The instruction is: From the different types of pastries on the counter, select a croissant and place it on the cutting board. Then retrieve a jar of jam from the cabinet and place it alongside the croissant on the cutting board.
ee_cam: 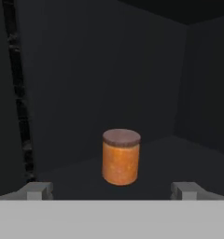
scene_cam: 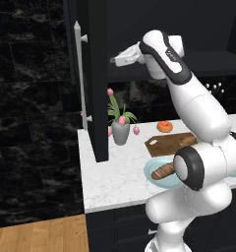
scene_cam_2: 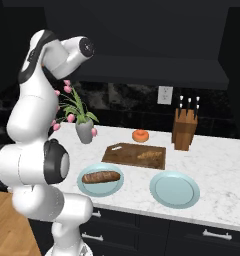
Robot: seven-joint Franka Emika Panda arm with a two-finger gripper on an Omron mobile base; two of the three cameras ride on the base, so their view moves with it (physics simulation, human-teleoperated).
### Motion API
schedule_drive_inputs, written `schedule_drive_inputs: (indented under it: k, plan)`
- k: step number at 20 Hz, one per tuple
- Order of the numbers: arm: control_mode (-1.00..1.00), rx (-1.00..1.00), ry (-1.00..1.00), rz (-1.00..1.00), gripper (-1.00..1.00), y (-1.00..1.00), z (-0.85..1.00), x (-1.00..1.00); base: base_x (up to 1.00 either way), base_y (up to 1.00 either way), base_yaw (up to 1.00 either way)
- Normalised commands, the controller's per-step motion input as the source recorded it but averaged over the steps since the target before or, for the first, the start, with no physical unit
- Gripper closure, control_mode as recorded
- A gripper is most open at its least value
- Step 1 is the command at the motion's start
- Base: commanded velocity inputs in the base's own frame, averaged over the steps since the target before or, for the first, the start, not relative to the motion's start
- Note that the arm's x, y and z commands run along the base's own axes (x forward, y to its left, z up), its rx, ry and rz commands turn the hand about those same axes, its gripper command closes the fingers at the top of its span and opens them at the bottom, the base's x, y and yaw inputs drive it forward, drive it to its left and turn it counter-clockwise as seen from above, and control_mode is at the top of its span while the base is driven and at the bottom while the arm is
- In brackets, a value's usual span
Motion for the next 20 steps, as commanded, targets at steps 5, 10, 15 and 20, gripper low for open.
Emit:
schedule_drive_inputs:
  k: [5, 10, 15, 20]
  plan:
    - [-1.00, 0.00, 0.00, 0.00, -1.00, 0.00, 0.00, 0.57, 0.00, 0.00, 0.00]
    - [-1.00, 0.00, 0.00, 0.00, -1.00, 0.20, 0.00, 0.16, 0.00, 0.00, 0.00]
    - [-1.00, 0.00, 0.00, 0.00, -1.00, 0.47, -0.02, 0.00, 0.00, 0.00, 0.00]
    - [-1.00, 0.00, 0.00, 0.00, -1.00, 0.14, -0.07, 0.00, 0.00, 0.00, 0.00]
